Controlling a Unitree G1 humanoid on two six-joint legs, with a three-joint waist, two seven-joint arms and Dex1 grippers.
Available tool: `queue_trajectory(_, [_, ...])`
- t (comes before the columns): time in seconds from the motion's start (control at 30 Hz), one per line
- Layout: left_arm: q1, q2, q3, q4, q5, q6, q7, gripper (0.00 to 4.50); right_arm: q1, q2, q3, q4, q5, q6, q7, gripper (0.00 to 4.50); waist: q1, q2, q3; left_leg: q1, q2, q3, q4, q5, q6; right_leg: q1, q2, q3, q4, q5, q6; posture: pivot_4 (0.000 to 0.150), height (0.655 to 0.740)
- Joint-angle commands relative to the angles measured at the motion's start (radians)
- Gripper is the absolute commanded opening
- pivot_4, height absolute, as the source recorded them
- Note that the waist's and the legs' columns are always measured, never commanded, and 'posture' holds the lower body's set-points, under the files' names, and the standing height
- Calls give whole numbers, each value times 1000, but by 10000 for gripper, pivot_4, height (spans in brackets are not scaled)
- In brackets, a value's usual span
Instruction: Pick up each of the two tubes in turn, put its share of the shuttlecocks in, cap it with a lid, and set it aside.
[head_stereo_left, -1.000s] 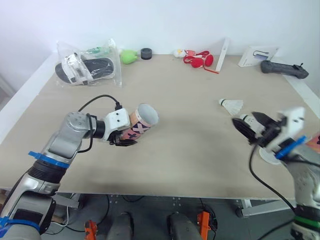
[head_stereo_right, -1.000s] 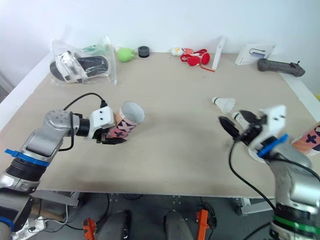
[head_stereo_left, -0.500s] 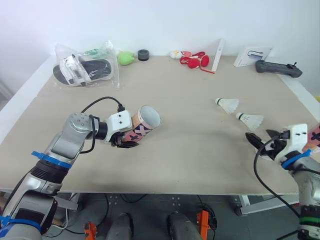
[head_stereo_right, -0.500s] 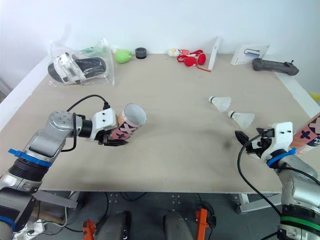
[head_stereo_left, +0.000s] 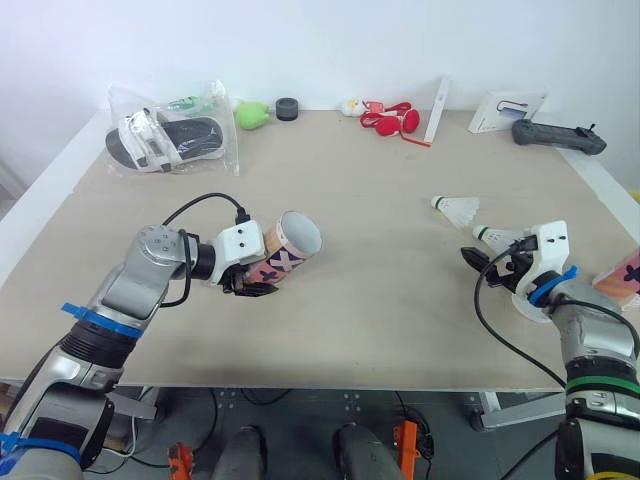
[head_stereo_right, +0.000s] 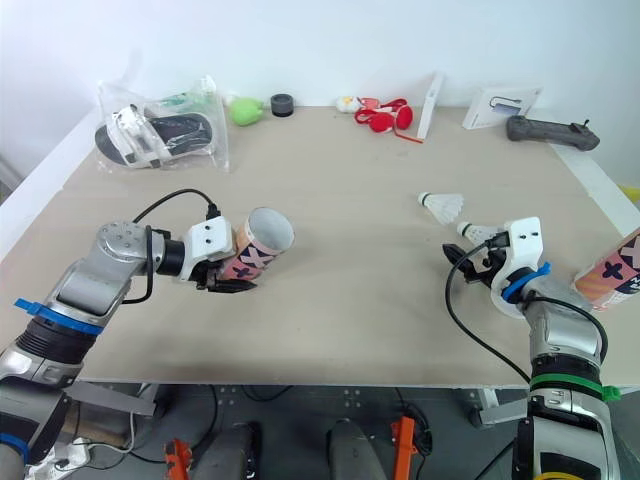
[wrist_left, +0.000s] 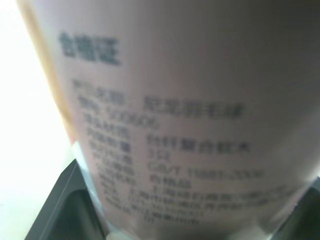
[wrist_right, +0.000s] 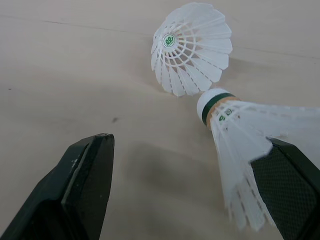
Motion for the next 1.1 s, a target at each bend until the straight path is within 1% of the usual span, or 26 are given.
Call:
queue_trajectory(0.03, [2,12,17,-37,-10,6,3,29345,-27,-27,-1,11,-8,-30,5,44049,0,0,0,0,0,0,0,0,0,0,0,0,0,0,0,1500,7400])
queue_trajectory(0.3, [7,3,12,-42,-12,15,10,29345,-53,-29,18,62,-47,-59,-34,44049,0,0,0,0,0,0,0,0,0,0,0,0,0,0,0,1500,7400])
queue_trajectory(0.37, [3,0,11,-38,-12,13,11,29345,-63,-30,19,87,-53,-73,-34,39199,-1,0,0,0,0,0,0,0,0,0,0,0,0,0,0,1500,7400])
queue_trajectory(0.4, [2,-1,11,-36,-12,12,11,29345,-68,-31,20,100,-56,-83,-34,37461,-1,0,0,0,0,0,0,0,0,0,0,0,0,0,0,1500,7400])
queue_trajectory(0.47, [2,-2,11,-36,-12,11,11,29345,-75,-33,20,123,-60,-99,-31,29081,0,0,0,0,0,0,0,0,0,0,0,0,0,0,0,1500,7400])
queue_trajectory(0.5, [3,-1,11,-37,-12,12,12,29345,-74,-34,19,128,-59,-103,-24,23487,0,0,0,0,0,0,0,0,0,0,0,0,0,0,0,1500,7400])
queue_trajectory(0.57, [6,0,12,-42,-13,14,12,29345,-68,-39,17,128,-53,-106,-4,14627,0,0,0,0,0,0,0,0,0,0,0,0,0,0,0,1500,7400])
queue_trajectory(0.6, [8,1,12,-44,-14,15,13,29345,-60,-42,18,123,-50,-106,11,8968,0,0,0,0,0,0,0,0,0,0,0,0,0,0,0,1500,7400])
queue_trajectory(0.67, [12,2,14,-46,-14,16,14,29345,-41,-47,17,98,-35,-94,51,291,0,0,0,0,0,0,0,0,0,0,0,0,0,0,0,1500,7400])
queue_trajectory(0.77, [15,4,15,-46,-15,17,15,29345,20,-55,23,2,9,-45,155,291,0,0,0,0,0,0,0,0,0,0,0,0,0,0,0,1500,7400])
queue_trajectory(0.8, [16,3,15,-46,-15,17,16,29345,61,-60,26,-78,52,3,215,291,0,0,0,0,0,0,0,0,0,0,0,0,0,0,0,1500,7400])
queue_trajectory(0.87, [16,3,14,-45,-17,18,17,29345,119,-68,24,-204,114,84,283,291,1,0,0,0,0,-1,0,0,0,1,0,0,0,-1,0,1500,7400])
queue_trajectory(1.0, [16,-1,11,-42,-18,17,19,29345,174,-87,11,-411,207,206,330,291,0,0,0,0,0,0,0,0,0,1,0,0,0,0,1,1500,7400])
queue_trajectory(1.1, [14,-3,7,-39,-19,15,19,29345,170,-108,7,-582,280,299,335,291,1,0,0,0,0,0,1,0,0,1,0,0,0,1,1,1500,7400])
